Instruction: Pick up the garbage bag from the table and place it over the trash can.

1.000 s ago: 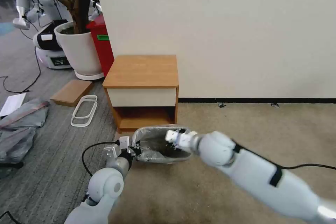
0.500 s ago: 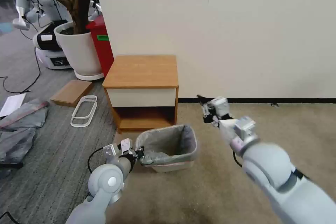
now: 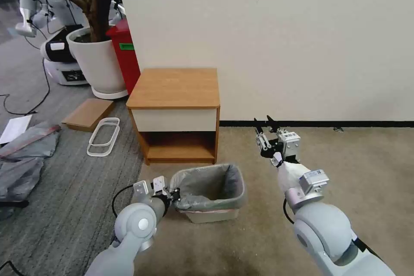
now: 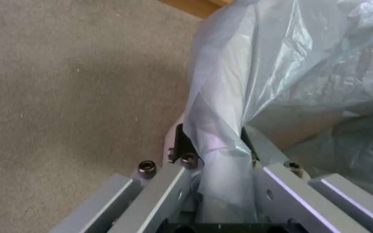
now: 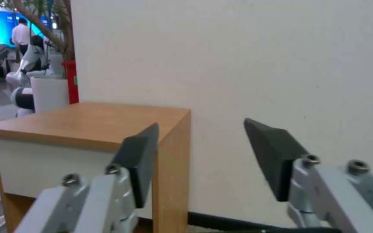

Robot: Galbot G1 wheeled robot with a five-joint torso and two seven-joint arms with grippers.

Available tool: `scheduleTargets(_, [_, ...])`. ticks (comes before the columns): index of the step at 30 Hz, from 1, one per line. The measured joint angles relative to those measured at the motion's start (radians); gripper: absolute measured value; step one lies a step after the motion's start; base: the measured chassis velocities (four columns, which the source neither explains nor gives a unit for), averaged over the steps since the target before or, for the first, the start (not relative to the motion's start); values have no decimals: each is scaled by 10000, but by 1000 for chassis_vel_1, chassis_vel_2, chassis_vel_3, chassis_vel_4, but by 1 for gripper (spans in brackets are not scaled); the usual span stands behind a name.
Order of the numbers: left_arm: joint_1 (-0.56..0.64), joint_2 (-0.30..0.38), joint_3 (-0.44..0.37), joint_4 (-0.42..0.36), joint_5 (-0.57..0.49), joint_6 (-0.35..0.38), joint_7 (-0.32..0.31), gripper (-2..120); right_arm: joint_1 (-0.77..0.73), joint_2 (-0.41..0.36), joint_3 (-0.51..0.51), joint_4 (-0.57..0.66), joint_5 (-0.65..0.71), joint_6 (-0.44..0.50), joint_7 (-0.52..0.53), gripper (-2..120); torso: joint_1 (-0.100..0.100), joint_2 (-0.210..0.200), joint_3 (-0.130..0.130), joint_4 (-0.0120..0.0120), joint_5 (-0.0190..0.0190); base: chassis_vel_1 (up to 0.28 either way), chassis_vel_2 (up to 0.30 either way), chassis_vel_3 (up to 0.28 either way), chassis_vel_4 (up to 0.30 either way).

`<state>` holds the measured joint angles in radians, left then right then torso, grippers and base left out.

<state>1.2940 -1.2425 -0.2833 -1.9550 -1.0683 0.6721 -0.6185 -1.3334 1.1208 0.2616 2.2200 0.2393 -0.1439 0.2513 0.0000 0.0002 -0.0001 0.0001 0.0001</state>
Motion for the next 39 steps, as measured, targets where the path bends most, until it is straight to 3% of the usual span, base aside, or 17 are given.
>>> scheduleTargets(2, [-1,-6,35,7,30,0,-54,13,-35,41,24,-30,-39,0,-27,68,0,0,0,0,0,0,0,0,0])
scheduleTargets(4, [-1,-8,40,8,31,-1,-67,15,-42,43,25,-33,-42,0,-33,69,0,0,0,0,0,0,0,0,0])
scheduleTargets(5, [2,-11,54,4,35,-1,-104,23,-81,48,29,-46,-61,4,-52,78,0,-1,0,0,0,0,0,0,0])
scheduleTargets(8, [9,-11,59,-11,37,-1,-117,30,-99,54,36,-50,-72,10,-60,84,0,0,1,-1,-1,0,0,0,0])
scheduleTargets(10, [24,2,58,-124,29,3,-113,43,-99,49,82,-59,-85,15,-79,95,0,0,1,-1,-2,0,0,0,0])
scheduleTargets(23, [153,163,-192,-629,17,-80,619,86,-128,28,227,-73,-52,46,-89,96,0,-1,1,-1,-2,0,0,0,0])
scheduleTargets(25, [218,233,-325,-747,69,-245,897,95,-179,36,305,-72,95,144,-90,96,0,-1,1,-1,-2,0,0,0,0])
scheduleTargets(27, [414,384,-631,-1005,736,-668,1739,99,-330,67,596,-3,464,288,-191,100,0,-3,1,0,-1,0,0,0,0])
scheduleTargets(28, [414,384,-631,-1005,736,-668,1739,99,-330,67,596,-3,464,288,-191,100,0,-3,1,0,-1,0,0,0,0])
scheduleTargets(32, [1076,705,-1478,-1548,3484,-2512,3346,100,-930,143,1522,161,533,873,-604,100,0,-3,1,-3,-1,0,0,0,0])
scheduleTargets(33, [1076,705,-1478,-1548,3484,-2512,3346,100,-930,143,1522,161,533,873,-604,100,0,-3,1,-3,-1,0,0,0,0])
scheduleTargets(35, [1883,685,-2127,-1783,5121,-4117,4243,100,-1515,274,2000,198,245,1526,-749,100,0,-3,1,-2,-1,0,0,0,0])
scheduleTargets(36, [1883,685,-2127,-1783,5121,-4117,4243,100,-1515,274,2000,198,245,1526,-749,100,0,-3,1,-2,-1,0,0,0,0])
scheduleTargets(39, [3035,119,-3188,-1907,6786,-6282,5251,100,-2150,794,2595,90,-338,2090,-993,100,0,-2,0,-1,-1,0,0,0,0])
